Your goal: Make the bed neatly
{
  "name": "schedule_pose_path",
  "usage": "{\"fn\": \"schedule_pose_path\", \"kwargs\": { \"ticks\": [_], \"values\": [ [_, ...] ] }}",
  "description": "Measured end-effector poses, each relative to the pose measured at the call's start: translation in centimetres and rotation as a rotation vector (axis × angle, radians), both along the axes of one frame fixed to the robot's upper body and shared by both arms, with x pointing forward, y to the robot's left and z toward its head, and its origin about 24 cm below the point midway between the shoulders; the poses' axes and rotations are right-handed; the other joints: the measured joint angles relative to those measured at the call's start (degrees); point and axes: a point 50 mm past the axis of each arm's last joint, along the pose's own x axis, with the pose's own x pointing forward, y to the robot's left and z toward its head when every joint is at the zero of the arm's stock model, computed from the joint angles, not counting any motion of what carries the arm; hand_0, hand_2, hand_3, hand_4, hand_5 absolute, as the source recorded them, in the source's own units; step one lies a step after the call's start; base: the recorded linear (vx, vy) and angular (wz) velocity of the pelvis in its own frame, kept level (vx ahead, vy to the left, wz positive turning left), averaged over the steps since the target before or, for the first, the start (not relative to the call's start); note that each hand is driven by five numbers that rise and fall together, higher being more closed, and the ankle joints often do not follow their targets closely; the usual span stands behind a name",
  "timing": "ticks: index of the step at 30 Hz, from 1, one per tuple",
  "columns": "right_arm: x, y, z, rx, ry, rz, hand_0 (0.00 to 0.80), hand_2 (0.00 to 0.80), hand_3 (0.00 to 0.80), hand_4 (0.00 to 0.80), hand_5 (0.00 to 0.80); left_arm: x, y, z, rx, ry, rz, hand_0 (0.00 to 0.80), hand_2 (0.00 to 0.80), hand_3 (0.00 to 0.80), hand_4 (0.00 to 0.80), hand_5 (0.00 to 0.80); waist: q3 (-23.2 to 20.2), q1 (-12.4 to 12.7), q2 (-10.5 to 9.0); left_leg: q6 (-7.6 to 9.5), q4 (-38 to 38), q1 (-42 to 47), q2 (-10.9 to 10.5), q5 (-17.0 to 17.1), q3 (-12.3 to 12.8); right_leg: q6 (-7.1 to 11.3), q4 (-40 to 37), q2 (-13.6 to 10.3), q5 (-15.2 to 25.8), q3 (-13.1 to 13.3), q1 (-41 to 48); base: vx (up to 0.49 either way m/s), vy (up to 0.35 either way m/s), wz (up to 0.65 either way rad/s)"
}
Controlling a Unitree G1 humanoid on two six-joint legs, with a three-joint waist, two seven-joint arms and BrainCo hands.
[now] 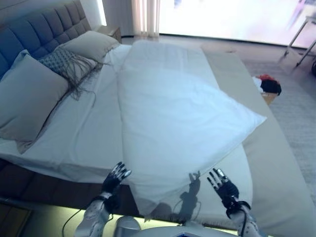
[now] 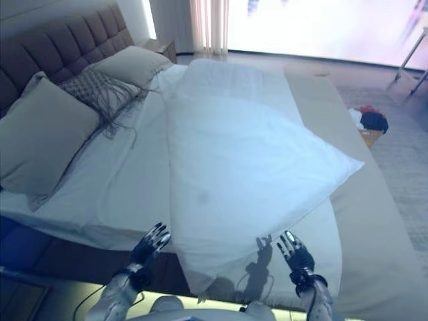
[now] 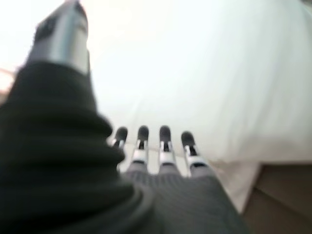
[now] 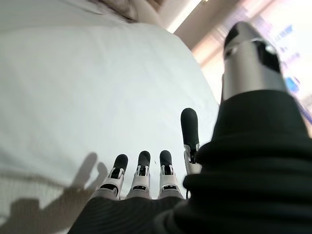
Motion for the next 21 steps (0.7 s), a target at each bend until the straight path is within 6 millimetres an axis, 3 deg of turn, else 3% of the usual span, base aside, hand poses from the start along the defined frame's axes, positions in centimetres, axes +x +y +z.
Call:
{"fn": "schedule_pose_path", "kwargs": {
  "ticks": [3, 7, 13, 21],
  "values": [
    [-0.9, 0.3, -0.5, 0.009, 0.035, -0.028, 0.000, 0.000, 0.000, 0.000, 0.000, 1.0, 0.2, 0.8, 0.009, -0.042, -0.033, 0.000, 0.000, 0.000, 0.000, 0.000, -0.2, -1.3, 1.20, -0.53, -0.6, 1.0, -2.8, 0.1, 1.8, 1.81, 0.7, -3.0, -0.3, 0.1, 0.0, 0.092, 0.198, 0.07],
    [-1.1, 1.5, -1.1, 0.036, 0.074, -0.068, 0.000, 0.000, 0.000, 0.000, 0.000, 3.4, 0.8, 2.4, 0.058, -0.114, -0.053, 0.000, 0.000, 0.000, 0.000, 0.000, 0.4, -1.7, 0.34, -0.58, -0.6, 2.3, -5.0, 0.0, 2.5, 3.18, 0.5, -5.3, -0.2, 0.4, 0.6, 0.032, 0.091, -0.10],
    [-1.2, 1.2, -1.1, 0.023, 0.075, -0.070, 0.000, 0.000, 0.000, 0.000, 0.000, 4.2, 0.9, 2.8, 0.075, -0.134, -0.041, 0.000, 0.000, 0.000, 0.000, 0.000, 0.5, -2.7, 0.40, -0.75, -2.1, 4.1, -4.6, -0.3, 2.9, 4.08, -1.3, -4.7, 0.3, 0.5, 2.4, 0.001, -0.075, -0.02],
    [-1.6, 0.7, -1.4, 0.001, 0.107, -0.042, 0.000, 0.000, 0.000, 0.000, 0.000, 4.1, 0.2, 2.4, 0.051, -0.118, -0.026, 0.000, 0.000, 0.000, 0.000, 0.000, 0.1, -2.4, 1.16, -0.74, -2.8, 4.7, -1.4, -0.3, 3.9, 2.70, -3.9, -1.3, 1.2, -1.5, 4.6, -0.046, -0.089, 0.06]
  ]
}}
